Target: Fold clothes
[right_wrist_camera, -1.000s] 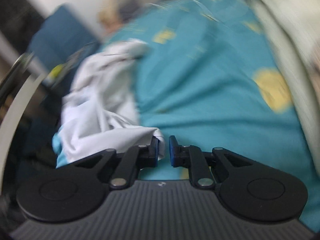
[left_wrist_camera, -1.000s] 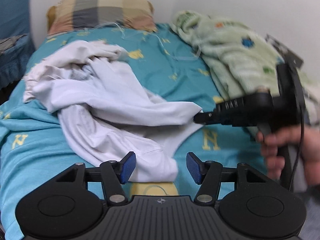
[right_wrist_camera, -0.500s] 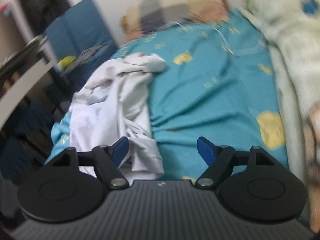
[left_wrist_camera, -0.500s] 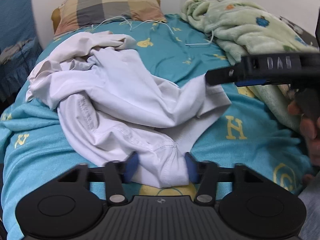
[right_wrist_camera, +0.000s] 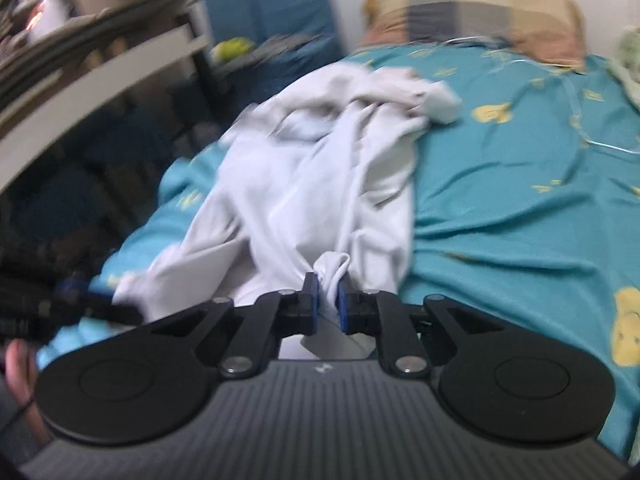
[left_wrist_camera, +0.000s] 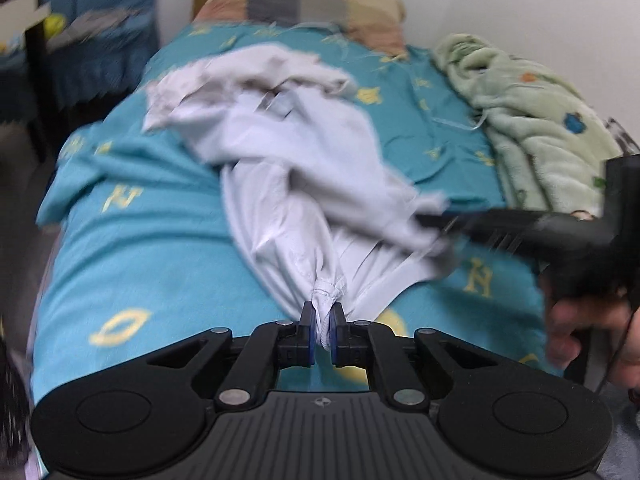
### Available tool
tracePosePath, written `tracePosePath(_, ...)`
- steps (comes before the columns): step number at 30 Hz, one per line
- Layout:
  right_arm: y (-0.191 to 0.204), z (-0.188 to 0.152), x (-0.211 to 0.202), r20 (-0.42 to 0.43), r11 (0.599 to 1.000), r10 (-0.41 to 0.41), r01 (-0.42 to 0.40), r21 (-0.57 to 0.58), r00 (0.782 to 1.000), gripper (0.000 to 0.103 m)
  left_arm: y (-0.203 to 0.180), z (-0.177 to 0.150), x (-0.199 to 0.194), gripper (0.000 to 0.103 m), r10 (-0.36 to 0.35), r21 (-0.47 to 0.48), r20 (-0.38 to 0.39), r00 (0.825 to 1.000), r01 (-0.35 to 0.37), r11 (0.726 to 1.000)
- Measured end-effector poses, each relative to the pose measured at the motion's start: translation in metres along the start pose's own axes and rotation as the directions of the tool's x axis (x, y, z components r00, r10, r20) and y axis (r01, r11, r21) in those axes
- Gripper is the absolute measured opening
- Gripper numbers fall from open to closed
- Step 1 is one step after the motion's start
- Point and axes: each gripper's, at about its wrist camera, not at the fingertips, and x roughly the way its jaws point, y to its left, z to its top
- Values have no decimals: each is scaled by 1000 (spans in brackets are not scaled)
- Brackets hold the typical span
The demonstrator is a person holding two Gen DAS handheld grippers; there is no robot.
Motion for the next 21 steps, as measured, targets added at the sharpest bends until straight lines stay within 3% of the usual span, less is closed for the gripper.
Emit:
tracePosePath(2, -22, 1, -11, 75, 985, -49, 36, 168, 996, 12, 4, -5, 9, 7, 7, -14, -52, 999, -8, 1000)
tracePosePath(3, -37, -1, -12, 72, 964, -88, 67, 256, 993, 13, 5, -6, 14, 8, 19, -15, -76, 997, -20, 1000)
tracePosePath(7, -94, -26, -7, -96, 806, -208, 226, 547, 973, 12, 5, -10, 23, 9, 50, -2, -115, 992, -51, 999)
tracePosePath(9, -109, -32, -16, -89, 739, -227, 231, 632, 970, 15, 3, -9, 20, 14, 53, 0, -107, 993, -54, 999)
tracePosePath(10, -109, -30, -21, -64, 735, -242, 226, 639, 968, 15, 2, -8, 18, 20, 58, 8, -99, 993, -58, 998)
tracePosePath(11, -105, -24, -26, -24, 754, -257, 216, 620, 966, 15, -1, -7, 14, 28, 70, 27, -83, 994, -68, 997)
tracePosePath(13, -86, -11, -31, 58, 833, -239, 174, 525, 969, 15, -10, -5, 8, 38, 95, 69, -47, 994, -91, 993)
tracePosePath(15, -64, 0, -28, 107, 906, -152, 95, 413, 983, 17, -19, -4, 0, 49, 131, 128, -1, 991, -130, 983)
tracePosePath(17, -44, 4, -19, 101, 951, -32, -1, 308, 994, 24, -28, -4, -7, 59, 131, 179, 48, 990, -138, 974)
tracePosePath(19, -25, 6, -7, 53, 977, 58, -68, 201, 997, 49, -37, -4, -12, 63, 115, 229, 90, 989, -133, 964)
tracePosePath(21, -9, 7, 3, 20, 995, 40, -42, 86, 999, 65, -49, -6, -12, 65, 94, 288, 108, 990, -121, 950)
